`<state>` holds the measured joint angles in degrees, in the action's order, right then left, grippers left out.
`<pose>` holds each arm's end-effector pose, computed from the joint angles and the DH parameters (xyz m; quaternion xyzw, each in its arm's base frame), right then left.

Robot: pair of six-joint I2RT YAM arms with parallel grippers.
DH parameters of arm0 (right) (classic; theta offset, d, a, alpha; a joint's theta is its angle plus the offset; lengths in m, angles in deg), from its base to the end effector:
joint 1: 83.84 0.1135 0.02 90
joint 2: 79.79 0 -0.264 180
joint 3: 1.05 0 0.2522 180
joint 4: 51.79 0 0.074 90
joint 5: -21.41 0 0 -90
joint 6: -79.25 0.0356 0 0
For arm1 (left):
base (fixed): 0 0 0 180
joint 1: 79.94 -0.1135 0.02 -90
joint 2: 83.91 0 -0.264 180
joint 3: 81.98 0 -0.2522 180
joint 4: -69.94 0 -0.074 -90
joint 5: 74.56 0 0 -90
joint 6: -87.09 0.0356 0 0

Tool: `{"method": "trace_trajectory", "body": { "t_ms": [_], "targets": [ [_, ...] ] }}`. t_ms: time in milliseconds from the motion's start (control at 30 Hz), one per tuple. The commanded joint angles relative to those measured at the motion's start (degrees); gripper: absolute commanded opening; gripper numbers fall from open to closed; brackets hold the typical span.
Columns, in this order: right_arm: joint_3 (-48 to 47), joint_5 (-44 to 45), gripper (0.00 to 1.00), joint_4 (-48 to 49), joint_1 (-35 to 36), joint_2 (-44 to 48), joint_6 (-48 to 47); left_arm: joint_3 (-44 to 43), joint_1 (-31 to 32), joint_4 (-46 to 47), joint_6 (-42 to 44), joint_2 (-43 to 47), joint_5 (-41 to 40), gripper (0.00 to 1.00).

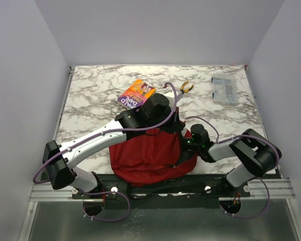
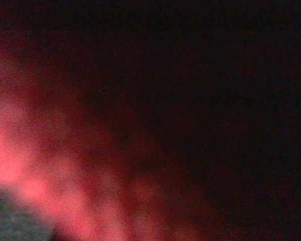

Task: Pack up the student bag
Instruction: Place the book in the student bag.

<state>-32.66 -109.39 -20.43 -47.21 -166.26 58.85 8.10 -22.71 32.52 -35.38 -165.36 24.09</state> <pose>0.1799 0.1627 0.1305 0.0392 0.8058 0.5860 0.0753 0.1718 -0.2768 0.3589 0.2216 0.8308 -0.4032 0.3132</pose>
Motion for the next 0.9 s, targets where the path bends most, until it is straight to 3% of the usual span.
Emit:
{"method": "trace_trajectory", "body": {
  "t_ms": [0,100,233,300,567,600,700,733,833,867],
  "targets": [
    [-0.91,-3.01,0.26,16.17,0.37,-4.80,2.18,0.46,0.16,1.07,-0.23,3.16,-2.92,0.00],
    [-0.74,-1.99,0.45,4.40,-1.20,0.11,-4.46,4.54,0.17,1.56,-1.22,7.08,-6.79,0.00],
    [-5.70,6.46,0.70,-23.43,-1.72,11.41,-16.82,8.04,0.07,1.86,-0.31,10.61,-8.20,0.00],
    [-5.80,9.14,0.80,-28.00,-2.97,15.32,-19.02,9.45,0.03,1.85,-0.36,11.92,-8.20,0.00],
    [-3.46,7.92,0.77,-20.18,-3.80,15.05,-15.50,10.89,-0.10,1.69,-0.14,14.91,-7.88,0.00],
    [-3.59,8.43,0.75,-18.72,-3.49,14.56,-14.59,10.78,-0.09,1.68,-0.22,14.88,-7.69,0.00],
    [-1.76,14.92,0.54,-10.57,1.22,12.98,-7.89,10.27,-0.10,1.90,-1.08,14.21,-7.17,0.00],
    [-1.02,18.51,0.53,-5.85,4.45,11.34,-5.72,10.12,-0.10,2.06,-1.26,13.89,-7.13,0.00],
    [-0.70,18.97,0.58,-1.06,6.86,7.42,-3.41,9.59,-0.05,2.14,-1.11,13.55,-7.94,0.00],
    [0.49,19.76,0.65,-3.37,5.79,9.12,-4.57,9.59,-0.10,2.20,-1.02,13.62,-8.03,0.00]
  ]
}}
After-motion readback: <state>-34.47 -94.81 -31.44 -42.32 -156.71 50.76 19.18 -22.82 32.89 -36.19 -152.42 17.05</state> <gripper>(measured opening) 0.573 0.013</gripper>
